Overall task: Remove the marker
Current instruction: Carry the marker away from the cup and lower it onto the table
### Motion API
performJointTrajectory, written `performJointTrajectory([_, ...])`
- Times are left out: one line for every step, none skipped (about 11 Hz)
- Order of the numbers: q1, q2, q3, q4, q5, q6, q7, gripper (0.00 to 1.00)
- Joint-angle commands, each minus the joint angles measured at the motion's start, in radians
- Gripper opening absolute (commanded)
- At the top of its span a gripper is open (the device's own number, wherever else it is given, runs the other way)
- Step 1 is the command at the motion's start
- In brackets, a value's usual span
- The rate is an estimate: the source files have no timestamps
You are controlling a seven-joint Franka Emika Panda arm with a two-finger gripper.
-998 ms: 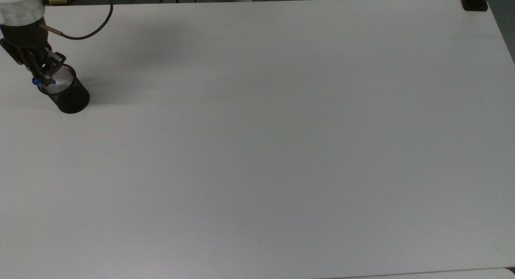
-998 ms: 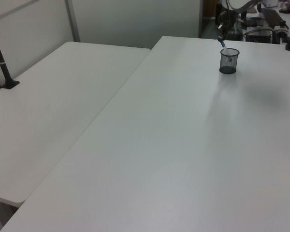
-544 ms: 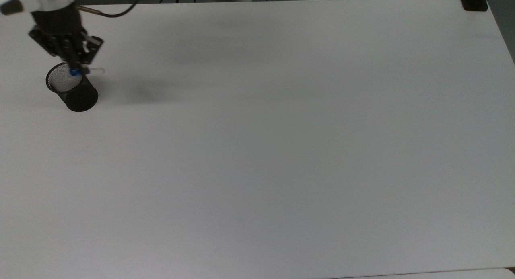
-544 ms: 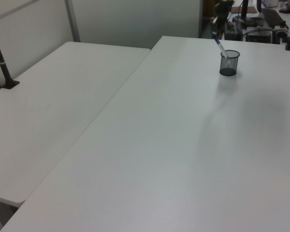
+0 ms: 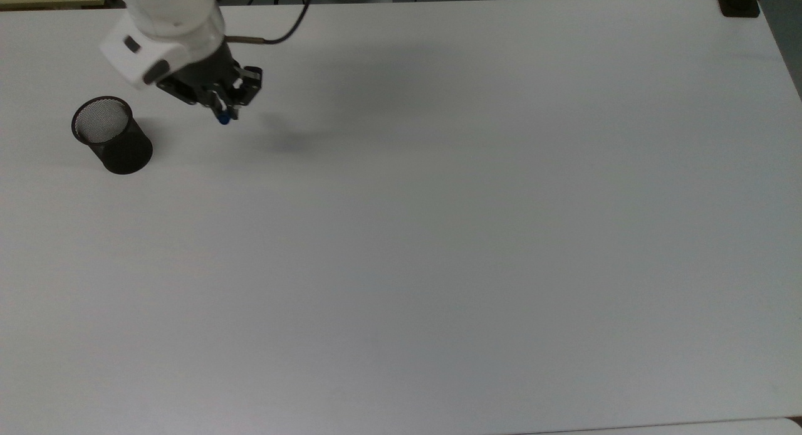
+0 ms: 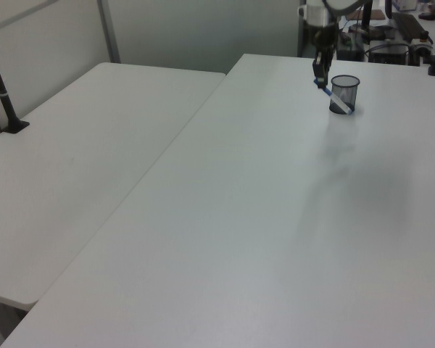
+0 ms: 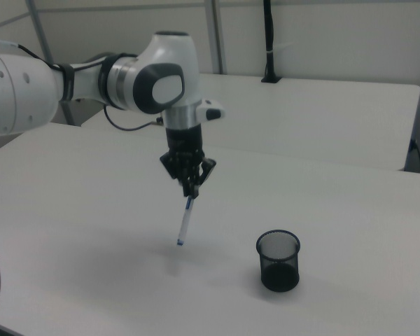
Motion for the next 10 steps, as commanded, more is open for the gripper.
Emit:
performJointTrajectory([0.055, 0.069, -0.009, -0.017, -0.014, -0.021, -0.027, 0.17])
performJointTrajectory([0.07, 0.099, -0.009, -0.017, -0.014, -0.019, -0.022, 0.17])
performJointTrajectory([0.09, 0.131, -0.012, -0.017, -0.013, -0.013, -0.019, 0.2])
performJointTrajectory([0.097, 0.151, -0.013, -0.015, -0.013, -0.006, -0.01, 0.24])
performJointTrajectory([0.101, 0.163, -0.014, -0.011, -0.013, -0.002, 0.009, 0.63])
performJointTrajectory([0.103, 0.16, -0.014, -0.006, -0.013, -0.005, 0.039, 1.0])
performJointTrajectory([0.11, 0.154, -0.014, 0.004, -0.014, -0.005, 0.073, 1.0])
performJointTrajectory([0.135, 0.142, -0.014, 0.015, -0.016, -0.005, 0.11, 1.0])
performJointTrajectory([0.159, 0.113, -0.014, 0.015, -0.017, -0.005, 0.14, 1.0])
performJointTrajectory([0.182, 0.075, -0.015, 0.015, -0.017, -0.012, 0.151, 1.0])
